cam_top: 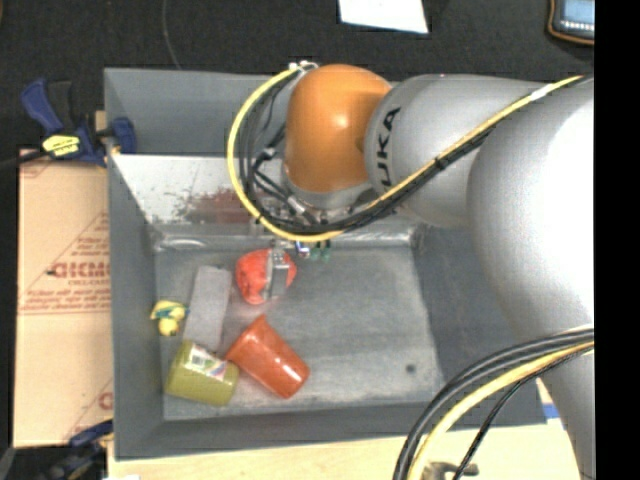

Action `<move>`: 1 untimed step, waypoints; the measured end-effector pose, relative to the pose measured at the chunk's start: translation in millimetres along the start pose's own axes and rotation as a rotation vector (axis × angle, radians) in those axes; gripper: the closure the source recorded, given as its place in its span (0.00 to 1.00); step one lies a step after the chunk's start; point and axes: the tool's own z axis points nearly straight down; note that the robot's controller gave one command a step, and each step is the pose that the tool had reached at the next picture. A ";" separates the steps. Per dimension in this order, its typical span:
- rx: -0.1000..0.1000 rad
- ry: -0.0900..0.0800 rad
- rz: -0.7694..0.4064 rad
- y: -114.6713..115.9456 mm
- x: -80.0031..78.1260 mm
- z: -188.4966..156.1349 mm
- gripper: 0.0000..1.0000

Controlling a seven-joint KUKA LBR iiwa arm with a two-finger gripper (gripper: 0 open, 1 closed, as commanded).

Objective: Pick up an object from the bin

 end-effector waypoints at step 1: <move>-0.001 -0.008 0.003 -0.6 -1.8 -5.4 0.00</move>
Offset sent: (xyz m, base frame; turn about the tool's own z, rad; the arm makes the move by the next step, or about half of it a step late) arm 0.0156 -0.0260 -0.0684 -0.0302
